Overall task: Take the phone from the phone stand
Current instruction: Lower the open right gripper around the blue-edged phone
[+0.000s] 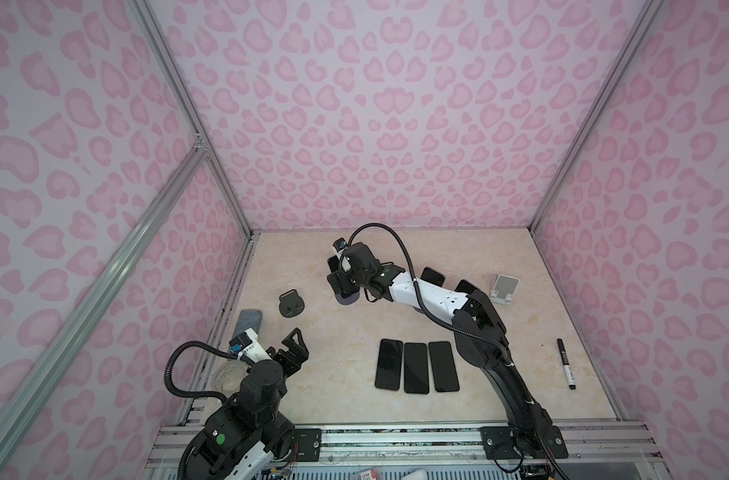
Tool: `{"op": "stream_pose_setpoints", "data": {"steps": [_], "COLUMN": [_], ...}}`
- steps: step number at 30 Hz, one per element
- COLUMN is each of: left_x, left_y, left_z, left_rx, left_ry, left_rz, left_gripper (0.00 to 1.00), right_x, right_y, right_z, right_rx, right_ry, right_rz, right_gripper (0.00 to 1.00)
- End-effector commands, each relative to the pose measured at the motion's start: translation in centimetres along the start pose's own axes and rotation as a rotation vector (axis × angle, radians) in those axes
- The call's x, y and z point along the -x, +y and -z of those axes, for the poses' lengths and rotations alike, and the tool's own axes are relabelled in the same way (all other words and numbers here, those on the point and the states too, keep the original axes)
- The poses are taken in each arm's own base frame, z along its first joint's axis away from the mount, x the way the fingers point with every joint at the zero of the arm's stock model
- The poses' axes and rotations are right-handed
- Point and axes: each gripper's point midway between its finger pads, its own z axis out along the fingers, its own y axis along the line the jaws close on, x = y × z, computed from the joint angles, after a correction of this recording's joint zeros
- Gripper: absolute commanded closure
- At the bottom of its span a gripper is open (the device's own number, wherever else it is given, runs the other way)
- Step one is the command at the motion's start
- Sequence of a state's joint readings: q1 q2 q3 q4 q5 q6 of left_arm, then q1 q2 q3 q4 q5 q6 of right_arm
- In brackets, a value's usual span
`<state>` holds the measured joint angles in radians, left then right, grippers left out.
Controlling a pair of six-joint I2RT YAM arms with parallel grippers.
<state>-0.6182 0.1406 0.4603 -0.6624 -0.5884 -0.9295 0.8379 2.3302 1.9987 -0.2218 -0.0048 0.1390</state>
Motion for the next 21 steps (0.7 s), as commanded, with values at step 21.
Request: {"op": "stream_pose_setpoints", "data": {"steps": [21], "left_x": [-0.2], "left_y": [-1.3], "left_z": [0.0], "left_rx": [-0.05], "left_ry": [0.032], "left_rz": [-0.076], "left_gripper": [0.05], "right_x": [-1.5], "right_y": [-0.3], "right_z": [-2.5], "right_rx": [0.012], "right_ry": [0.013], "right_rz": [-0.009], "right_gripper": [0.22]}}
